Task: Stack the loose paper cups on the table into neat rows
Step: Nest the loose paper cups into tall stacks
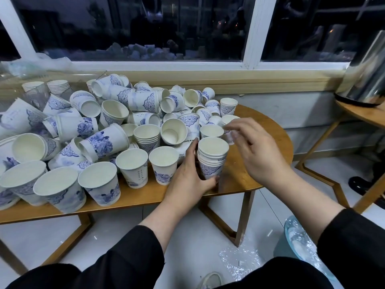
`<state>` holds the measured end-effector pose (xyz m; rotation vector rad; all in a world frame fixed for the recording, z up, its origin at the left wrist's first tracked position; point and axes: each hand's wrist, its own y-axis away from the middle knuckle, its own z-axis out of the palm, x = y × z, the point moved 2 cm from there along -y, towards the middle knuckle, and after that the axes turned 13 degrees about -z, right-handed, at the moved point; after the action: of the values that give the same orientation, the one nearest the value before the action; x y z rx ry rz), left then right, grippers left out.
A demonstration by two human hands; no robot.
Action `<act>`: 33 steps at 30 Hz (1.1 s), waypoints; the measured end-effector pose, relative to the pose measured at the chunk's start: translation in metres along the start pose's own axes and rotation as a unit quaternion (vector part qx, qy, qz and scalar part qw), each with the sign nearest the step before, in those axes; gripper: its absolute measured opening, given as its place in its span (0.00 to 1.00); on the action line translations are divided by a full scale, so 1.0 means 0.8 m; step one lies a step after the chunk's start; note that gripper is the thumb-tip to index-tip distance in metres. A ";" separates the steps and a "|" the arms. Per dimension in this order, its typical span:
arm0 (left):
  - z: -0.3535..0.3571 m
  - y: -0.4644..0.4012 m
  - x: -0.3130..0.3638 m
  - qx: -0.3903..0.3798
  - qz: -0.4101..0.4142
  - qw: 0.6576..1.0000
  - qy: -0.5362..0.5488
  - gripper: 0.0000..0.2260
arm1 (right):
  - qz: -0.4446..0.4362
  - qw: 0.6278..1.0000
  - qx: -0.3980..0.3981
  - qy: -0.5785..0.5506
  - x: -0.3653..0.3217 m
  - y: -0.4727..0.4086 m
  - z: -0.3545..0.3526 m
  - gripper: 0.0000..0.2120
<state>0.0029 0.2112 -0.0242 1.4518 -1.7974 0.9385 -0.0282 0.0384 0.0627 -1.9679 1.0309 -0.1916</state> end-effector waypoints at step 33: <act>0.006 0.003 0.008 0.014 -0.025 0.999 -0.019 0.47 | -0.063 0.996 -0.068 -0.006 0.002 -0.007 -0.008 0.11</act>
<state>-0.0006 0.2045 -0.0218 1.5339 -1.7736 0.9209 -0.0268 0.0345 0.0701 -2.1580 0.9335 -0.1825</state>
